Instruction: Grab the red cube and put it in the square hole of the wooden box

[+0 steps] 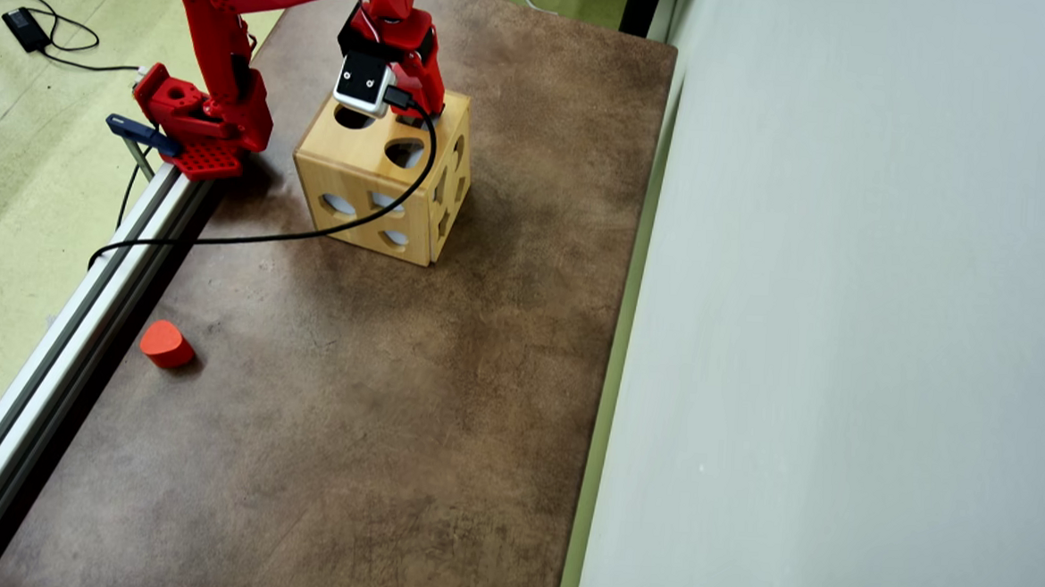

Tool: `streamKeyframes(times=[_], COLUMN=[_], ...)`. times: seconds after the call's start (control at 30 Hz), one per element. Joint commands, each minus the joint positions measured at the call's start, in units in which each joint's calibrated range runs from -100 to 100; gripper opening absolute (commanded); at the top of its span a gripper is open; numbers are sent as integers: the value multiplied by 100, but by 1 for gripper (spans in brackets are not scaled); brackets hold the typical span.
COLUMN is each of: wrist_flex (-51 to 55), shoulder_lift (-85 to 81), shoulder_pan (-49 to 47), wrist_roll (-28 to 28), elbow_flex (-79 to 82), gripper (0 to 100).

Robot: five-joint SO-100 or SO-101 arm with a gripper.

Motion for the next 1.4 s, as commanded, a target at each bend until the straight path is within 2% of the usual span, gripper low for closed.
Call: streamKeyframes(times=[0.0,0.27,1.03,1.23,1.37], wrist_flex=[-55,-55,-152,-7,65], shoulder_lift=[-38,-29,-29,-38,-38], shoulder_pan=[-9,244,162,192,184], wrist_roll=[34,34,122,337,357], elbow_flex=[-278,-278,-207,-180,-180], gripper=[22,22,23,32,33])
